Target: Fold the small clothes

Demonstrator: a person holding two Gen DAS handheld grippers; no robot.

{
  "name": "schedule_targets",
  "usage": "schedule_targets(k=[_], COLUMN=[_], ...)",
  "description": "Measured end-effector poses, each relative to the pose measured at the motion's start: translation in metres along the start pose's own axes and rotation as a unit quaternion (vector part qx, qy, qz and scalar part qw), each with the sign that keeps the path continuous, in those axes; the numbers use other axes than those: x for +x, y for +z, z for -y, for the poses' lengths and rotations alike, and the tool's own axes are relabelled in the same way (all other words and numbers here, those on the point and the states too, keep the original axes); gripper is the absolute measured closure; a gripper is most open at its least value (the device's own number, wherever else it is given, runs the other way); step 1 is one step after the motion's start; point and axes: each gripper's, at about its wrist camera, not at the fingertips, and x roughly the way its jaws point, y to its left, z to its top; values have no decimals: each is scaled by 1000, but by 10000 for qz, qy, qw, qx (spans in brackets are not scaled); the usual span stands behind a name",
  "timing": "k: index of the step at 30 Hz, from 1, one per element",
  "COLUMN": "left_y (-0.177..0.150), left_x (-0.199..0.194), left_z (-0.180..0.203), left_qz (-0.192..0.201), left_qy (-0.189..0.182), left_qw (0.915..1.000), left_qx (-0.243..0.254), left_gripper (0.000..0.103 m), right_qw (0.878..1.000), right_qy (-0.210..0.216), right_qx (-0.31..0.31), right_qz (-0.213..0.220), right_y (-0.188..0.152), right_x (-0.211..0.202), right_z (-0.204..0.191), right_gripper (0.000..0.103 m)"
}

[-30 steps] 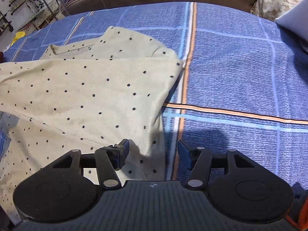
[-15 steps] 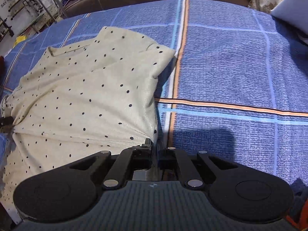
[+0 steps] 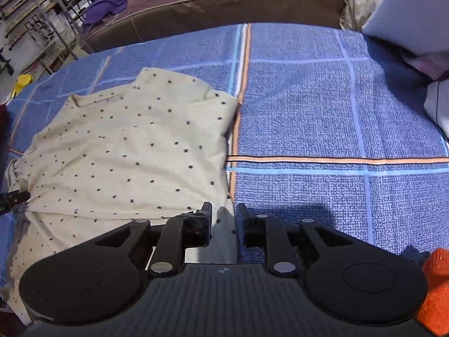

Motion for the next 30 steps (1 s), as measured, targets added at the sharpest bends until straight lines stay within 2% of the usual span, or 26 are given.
schedule_targets(k=[2, 4, 8, 10, 13, 15, 17, 21, 25, 27, 29, 30], left_y=[-1, -6, -29, -43, -61, -68, -70, -58, -40, -32, -27, -24], left_x=[-9, -21, -39, -46, -47, -46, -44, -33, -7, 10, 21, 26], left_z=[-8, -20, -50, -66, -84, -95, -100, -96, -100, -95, -84, -78], left_qz=[113, 245, 203, 169, 123, 111, 163, 339, 384, 468, 785, 836], left_qy=[254, 474, 549, 583, 681, 543, 474, 725, 695, 854, 1026, 1047], left_qw=[9996, 9985, 9973, 9960, 9933, 9916, 9902, 9920, 9903, 9907, 9892, 9892], left_qx=[-15, -86, -438, -658, -928, -1167, -1303, -975, -1143, -953, -690, -589], left_gripper=[67, 51, 51, 51, 51, 51, 51, 51, 51, 51, 51, 55], right_qw=[9997, 9985, 9922, 9893, 9846, 9833, 9866, 9897, 9901, 9897, 9903, 9909], right_qy=[232, 535, 1218, 1383, 1461, 1396, 1220, 1350, 1258, 1246, 1181, 1127], right_qx=[-119, -111, -248, -443, -856, -1052, -990, -177, 362, 530, 593, 604], right_qz=[-1, -7, 9, 126, 431, 508, 437, 431, 513, 473, 425, 417], right_y=[-4, -11, -36, -51, -78, -95, -109, -134, -158, -166, -171, -174], right_x=[-14, -25, -46, -54, -57, -48, -32, -14, -15, -15, -15, -16], right_z=[-14, -28, -65, -83, -109, -120, -125, -119, -115, -112, -110, -110], right_gripper=[55, 43, 29, 16, 3, 2, 2, 2, 1, 1, 1, 1])
